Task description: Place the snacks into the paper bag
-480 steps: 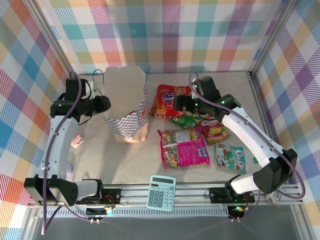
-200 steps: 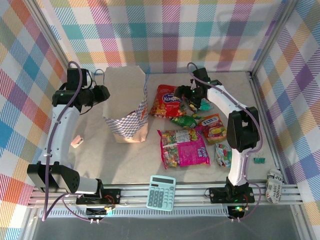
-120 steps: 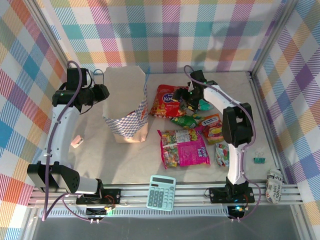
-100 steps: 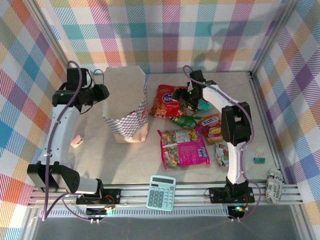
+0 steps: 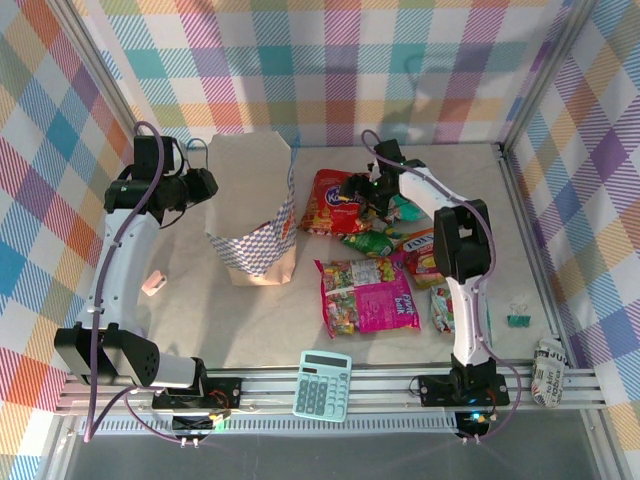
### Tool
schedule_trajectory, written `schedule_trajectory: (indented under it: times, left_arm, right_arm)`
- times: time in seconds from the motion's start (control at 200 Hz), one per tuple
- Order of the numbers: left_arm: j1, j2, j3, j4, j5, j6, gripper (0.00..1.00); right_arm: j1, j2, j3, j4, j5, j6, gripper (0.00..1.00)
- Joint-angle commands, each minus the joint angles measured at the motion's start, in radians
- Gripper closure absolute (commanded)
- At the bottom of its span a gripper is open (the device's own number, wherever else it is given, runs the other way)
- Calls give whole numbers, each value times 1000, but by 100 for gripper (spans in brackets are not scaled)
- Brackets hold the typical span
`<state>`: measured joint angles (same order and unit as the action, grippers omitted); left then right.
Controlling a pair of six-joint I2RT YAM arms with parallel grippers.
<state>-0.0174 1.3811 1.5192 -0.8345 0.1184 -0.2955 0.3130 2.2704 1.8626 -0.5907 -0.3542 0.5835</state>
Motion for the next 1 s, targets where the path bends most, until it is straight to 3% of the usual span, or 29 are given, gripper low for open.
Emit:
schedule_trajectory:
  times: [0.0, 0.325, 0.525, 0.995]
  left_arm:
    - [-3, 10, 29, 15, -6, 1, 60]
    - [-9, -8, 16, 12, -6, -7, 60]
    - [-14, -16, 15, 14, -6, -17, 60]
    - [-23, -28, 4, 20, -10, -17, 60]
  right_arm:
    - [-4, 32, 37, 13, -40, -7, 12]
    - [-4, 83, 42, 3, -10, 6, 13]
    - [-4, 84, 9, 5, 8, 13, 23]
    - [-4, 51, 24, -45, 18, -11, 68]
